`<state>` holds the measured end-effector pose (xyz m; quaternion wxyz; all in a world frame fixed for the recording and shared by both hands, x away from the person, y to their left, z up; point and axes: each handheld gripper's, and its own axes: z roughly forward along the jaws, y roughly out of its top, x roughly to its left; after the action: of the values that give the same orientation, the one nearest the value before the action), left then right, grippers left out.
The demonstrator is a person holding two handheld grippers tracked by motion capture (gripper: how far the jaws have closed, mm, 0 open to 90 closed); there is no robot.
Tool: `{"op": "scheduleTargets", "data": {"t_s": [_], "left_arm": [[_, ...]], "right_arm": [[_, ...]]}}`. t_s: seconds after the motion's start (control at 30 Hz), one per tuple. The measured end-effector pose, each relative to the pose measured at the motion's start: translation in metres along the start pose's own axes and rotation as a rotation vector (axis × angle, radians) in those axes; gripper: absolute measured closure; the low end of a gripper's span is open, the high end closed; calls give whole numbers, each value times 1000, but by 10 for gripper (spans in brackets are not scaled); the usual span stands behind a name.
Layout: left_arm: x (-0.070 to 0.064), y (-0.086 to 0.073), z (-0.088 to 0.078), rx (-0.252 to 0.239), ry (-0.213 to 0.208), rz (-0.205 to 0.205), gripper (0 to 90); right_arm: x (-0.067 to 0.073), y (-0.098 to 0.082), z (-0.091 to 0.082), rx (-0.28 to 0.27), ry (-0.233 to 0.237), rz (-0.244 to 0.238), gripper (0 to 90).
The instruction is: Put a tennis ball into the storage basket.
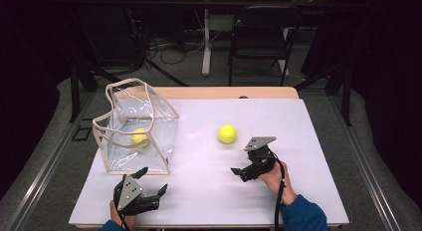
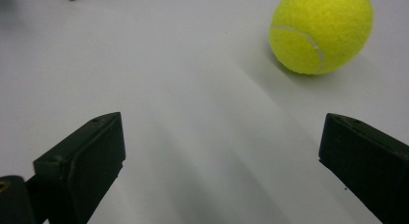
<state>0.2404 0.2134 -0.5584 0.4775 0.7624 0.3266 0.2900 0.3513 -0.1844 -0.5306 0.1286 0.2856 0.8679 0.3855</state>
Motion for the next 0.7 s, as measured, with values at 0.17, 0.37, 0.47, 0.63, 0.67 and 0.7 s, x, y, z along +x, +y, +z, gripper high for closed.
{"op": "scheduleTargets", "data": {"t_s": [0.17,0.37,0.47,0.63,0.67,0.7], "left_arm": [[-1,0,-1,-2,-6,1,160],[0,0,-1,-2,-12,7,160],[0,0,-1,-3,-14,7,160],[-1,0,-2,-5,-18,12,160],[-1,0,-1,-4,-19,14,160],[-1,0,-1,-3,-21,15,160]], "right_arm": [[-4,-3,0,9,-9,13,12],[-4,-2,-1,23,-6,6,0],[-4,-2,-2,23,-5,9,0],[-5,-2,-2,29,-8,0,0],[-5,-2,-2,32,-9,-1,0],[-5,-2,-2,36,-10,-4,0]]}}
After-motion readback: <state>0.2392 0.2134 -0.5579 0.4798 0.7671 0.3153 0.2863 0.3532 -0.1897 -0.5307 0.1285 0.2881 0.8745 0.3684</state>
